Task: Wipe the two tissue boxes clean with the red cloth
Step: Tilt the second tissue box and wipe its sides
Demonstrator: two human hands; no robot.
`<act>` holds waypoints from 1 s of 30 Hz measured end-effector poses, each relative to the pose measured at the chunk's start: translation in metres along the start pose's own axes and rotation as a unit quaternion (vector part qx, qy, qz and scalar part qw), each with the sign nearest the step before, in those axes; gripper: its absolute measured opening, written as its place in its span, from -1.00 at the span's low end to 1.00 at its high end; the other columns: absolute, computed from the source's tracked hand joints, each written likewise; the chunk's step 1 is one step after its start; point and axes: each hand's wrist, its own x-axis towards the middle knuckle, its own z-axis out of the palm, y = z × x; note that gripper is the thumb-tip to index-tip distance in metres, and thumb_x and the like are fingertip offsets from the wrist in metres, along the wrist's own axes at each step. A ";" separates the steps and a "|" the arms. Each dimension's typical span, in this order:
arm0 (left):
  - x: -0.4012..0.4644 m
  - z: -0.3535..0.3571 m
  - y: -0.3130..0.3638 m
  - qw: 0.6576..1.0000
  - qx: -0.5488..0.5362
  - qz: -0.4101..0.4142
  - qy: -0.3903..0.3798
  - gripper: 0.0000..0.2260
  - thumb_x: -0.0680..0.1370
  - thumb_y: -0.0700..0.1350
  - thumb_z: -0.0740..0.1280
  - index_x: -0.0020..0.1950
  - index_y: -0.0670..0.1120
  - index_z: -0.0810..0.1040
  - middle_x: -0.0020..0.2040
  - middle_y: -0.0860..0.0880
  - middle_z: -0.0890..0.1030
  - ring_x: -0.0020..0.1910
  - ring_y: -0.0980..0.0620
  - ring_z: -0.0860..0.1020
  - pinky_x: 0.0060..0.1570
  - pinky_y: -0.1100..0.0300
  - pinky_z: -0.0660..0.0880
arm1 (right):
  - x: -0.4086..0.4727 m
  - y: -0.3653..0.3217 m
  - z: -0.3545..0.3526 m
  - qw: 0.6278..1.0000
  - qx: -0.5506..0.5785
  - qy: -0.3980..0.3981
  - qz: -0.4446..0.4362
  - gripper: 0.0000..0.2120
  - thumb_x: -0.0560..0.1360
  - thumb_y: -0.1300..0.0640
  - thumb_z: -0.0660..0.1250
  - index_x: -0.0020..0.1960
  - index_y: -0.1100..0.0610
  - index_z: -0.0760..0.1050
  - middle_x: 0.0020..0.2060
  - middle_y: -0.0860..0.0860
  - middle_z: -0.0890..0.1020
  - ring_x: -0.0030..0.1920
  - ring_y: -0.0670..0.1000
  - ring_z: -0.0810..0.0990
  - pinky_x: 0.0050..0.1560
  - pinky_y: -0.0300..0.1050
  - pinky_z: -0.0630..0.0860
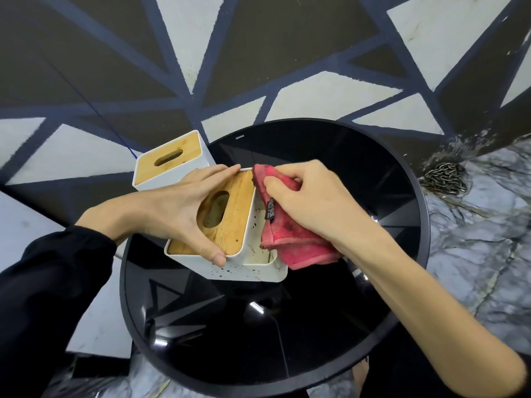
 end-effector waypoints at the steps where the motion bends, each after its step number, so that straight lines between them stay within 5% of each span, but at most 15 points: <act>1: 0.000 0.000 -0.001 1.000 0.003 0.000 0.003 0.36 0.11 0.53 0.58 0.63 0.42 -0.28 0.63 0.40 -0.08 0.66 0.20 -0.02 0.66 -0.03 0.09 | 0.002 0.000 -0.002 1.000 -0.018 0.017 -0.012 -0.69 0.62 -0.06 0.30 -0.12 0.14 0.63 -0.44 -0.10 0.55 -0.41 -0.14 0.51 -0.37 -0.26 0.44; 6: 0.001 0.003 0.000 1.000 0.002 -0.001 0.010 0.35 0.09 0.55 0.55 0.62 0.43 -0.27 0.63 0.39 -0.07 0.66 0.17 -0.03 0.66 -0.09 0.09 | 0.009 0.004 -0.005 0.999 -0.037 -0.010 0.034 -0.72 0.61 -0.16 0.31 0.00 -0.03 0.71 -0.25 -0.01 0.70 -0.12 0.02 0.67 -0.10 -0.02 0.63; 14: 0.001 0.009 -0.002 0.999 -0.011 -0.001 0.032 0.36 0.08 0.58 0.54 0.63 0.41 -0.26 0.62 0.36 -0.05 0.64 0.16 0.00 0.63 -0.07 0.13 | 0.018 -0.001 -0.003 0.985 -0.159 -0.064 0.003 -0.78 0.63 -0.09 0.30 -0.06 -0.04 0.67 -0.28 -0.10 0.54 -0.15 0.08 0.58 -0.22 -0.09 0.42; 18: 0.003 0.009 -0.002 0.999 -0.009 0.005 0.036 0.35 0.07 0.58 0.53 0.63 0.41 -0.25 0.61 0.35 -0.03 0.63 0.17 0.02 0.62 -0.04 0.14 | 0.008 0.002 -0.007 0.979 -0.165 -0.115 -0.010 -0.67 0.59 -0.18 0.31 0.26 -0.10 0.64 0.02 -0.08 0.60 0.07 0.05 0.60 0.09 -0.04 0.55; 21: 0.003 0.010 -0.003 0.999 -0.016 0.008 0.038 0.34 0.08 0.56 0.55 0.62 0.43 -0.25 0.60 0.35 -0.03 0.63 0.18 0.03 0.61 -0.02 0.15 | -0.012 0.001 -0.006 0.976 -0.171 -0.130 -0.047 -0.82 0.59 -0.16 0.30 -0.04 -0.13 0.64 -0.26 -0.10 0.44 -0.17 0.04 0.50 -0.11 -0.09 0.40; 24: 0.004 0.011 -0.004 0.999 -0.014 0.011 0.039 0.34 0.08 0.57 0.55 0.63 0.43 -0.24 0.61 0.34 -0.01 0.62 0.17 0.06 0.61 -0.05 0.17 | -0.032 -0.002 -0.008 0.969 -0.168 -0.164 -0.077 -0.66 0.60 -0.08 0.30 -0.34 -0.08 0.43 -0.34 -0.09 0.39 -0.27 -0.02 0.43 -0.18 -0.04 0.33; 30: 0.002 0.011 -0.003 0.999 -0.023 0.015 0.039 0.33 0.09 0.55 0.55 0.63 0.44 -0.23 0.60 0.36 -0.02 0.63 0.17 0.05 0.61 -0.07 0.19 | -0.037 -0.001 -0.007 0.965 -0.206 -0.131 -0.099 -0.81 0.62 -0.13 0.24 0.02 -0.14 0.62 -0.14 -0.11 0.40 -0.06 0.08 0.51 -0.08 0.00 0.38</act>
